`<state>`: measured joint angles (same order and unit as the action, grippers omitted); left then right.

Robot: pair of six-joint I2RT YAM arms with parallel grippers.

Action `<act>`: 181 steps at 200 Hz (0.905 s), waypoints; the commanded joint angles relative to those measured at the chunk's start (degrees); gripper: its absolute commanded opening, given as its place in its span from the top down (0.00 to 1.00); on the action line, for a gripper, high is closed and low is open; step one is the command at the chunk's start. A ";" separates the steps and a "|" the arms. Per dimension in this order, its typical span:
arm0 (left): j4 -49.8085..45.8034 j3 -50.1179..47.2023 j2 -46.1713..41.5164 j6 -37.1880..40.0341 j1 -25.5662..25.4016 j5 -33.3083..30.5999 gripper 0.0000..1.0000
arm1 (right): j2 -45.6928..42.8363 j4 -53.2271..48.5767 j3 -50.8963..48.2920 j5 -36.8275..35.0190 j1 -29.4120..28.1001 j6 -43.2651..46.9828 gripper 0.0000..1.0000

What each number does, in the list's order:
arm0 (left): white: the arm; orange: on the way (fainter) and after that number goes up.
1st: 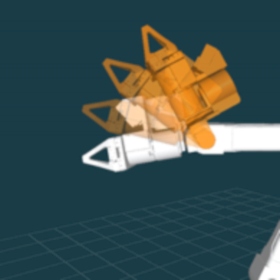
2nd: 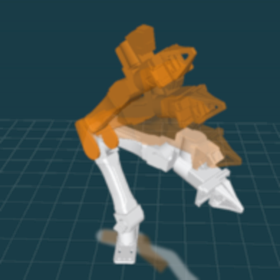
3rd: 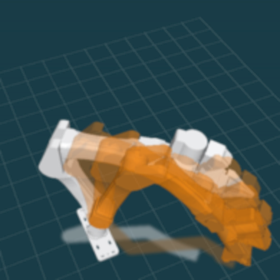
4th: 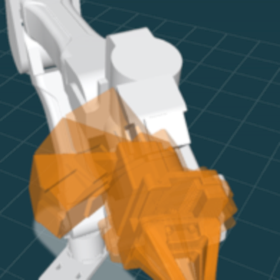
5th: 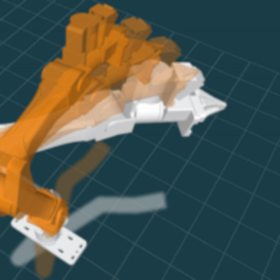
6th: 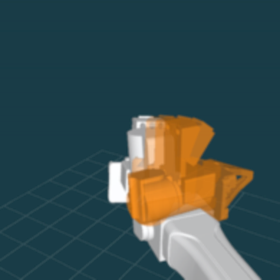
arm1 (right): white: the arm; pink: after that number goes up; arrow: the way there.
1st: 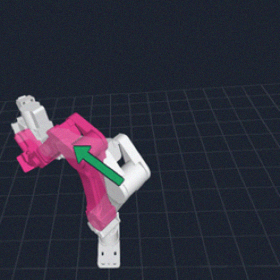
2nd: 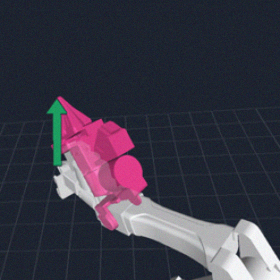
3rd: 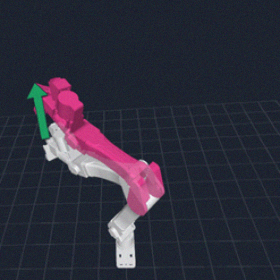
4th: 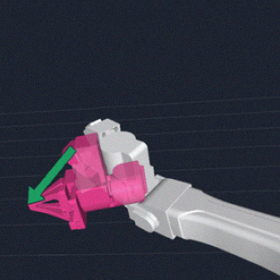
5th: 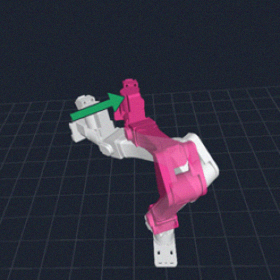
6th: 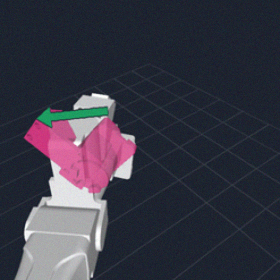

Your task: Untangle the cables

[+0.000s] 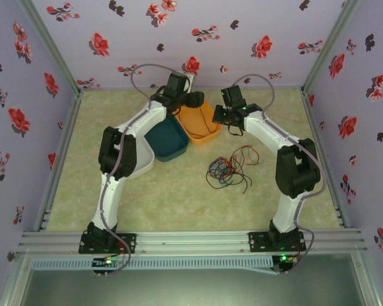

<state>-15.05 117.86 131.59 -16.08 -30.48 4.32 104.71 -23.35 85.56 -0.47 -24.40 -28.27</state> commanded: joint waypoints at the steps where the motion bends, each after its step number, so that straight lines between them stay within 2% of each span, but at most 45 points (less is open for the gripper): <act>1: -1.73 4.78 4.19 1.55 0.40 0.70 0.34 | -2.81 -0.63 -1.30 -4.09 -0.99 1.80 1.00; 50: -4.95 11.30 8.91 3.68 1.04 -1.09 0.39 | -3.94 -0.92 -0.81 -5.78 -2.38 3.63 1.00; 68: -4.57 9.88 7.36 3.42 1.04 -0.96 0.39 | -2.99 -1.19 -0.10 -6.30 -2.89 4.25 1.00; 92: -0.15 2.93 1.32 2.77 1.21 -3.10 0.38 | -0.99 -1.06 1.01 -5.11 -3.29 4.64 1.00; 125: 4.28 -7.80 -8.95 1.13 1.98 -9.47 0.30 | 4.36 -4.94 6.85 -3.31 -4.22 6.51 1.00; 153: 9.00 -19.33 -18.86 -2.00 2.79 -13.03 0.19 | 10.66 -11.98 13.84 -3.66 -5.27 8.84 1.00; 181: 11.66 -28.78 -27.15 -3.21 3.06 -14.64 0.03 | 15.27 -16.40 17.74 -4.58 -6.59 10.62 1.00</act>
<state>-8.54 95.13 110.85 -17.50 -27.88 -6.57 116.66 -32.67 99.74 -4.16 -29.71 -20.73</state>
